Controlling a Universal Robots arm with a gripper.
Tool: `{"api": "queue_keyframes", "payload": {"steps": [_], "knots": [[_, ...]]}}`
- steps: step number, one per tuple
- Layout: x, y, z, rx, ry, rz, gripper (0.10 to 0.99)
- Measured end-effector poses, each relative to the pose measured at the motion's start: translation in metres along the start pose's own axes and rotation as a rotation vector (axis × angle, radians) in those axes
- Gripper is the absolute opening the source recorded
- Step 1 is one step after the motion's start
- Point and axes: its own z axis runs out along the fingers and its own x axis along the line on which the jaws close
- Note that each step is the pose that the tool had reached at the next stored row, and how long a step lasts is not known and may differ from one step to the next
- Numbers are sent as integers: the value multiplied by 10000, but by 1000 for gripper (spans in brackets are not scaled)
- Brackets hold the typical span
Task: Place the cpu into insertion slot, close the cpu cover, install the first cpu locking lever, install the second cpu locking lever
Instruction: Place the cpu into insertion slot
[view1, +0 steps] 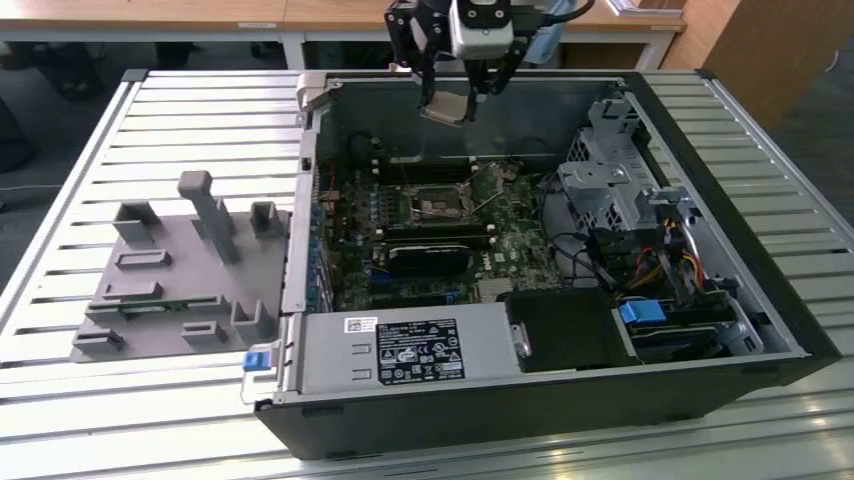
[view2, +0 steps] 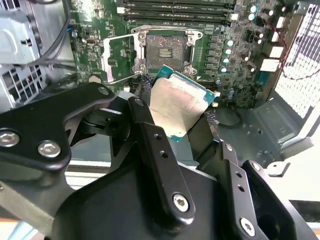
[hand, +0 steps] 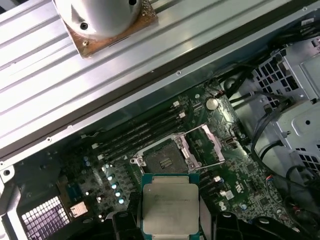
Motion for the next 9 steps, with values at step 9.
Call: {"api": "queue_keyframes", "payload": {"steps": [9], "knots": [[20, -3, 33, -14, -91, 1005, 545]]}}
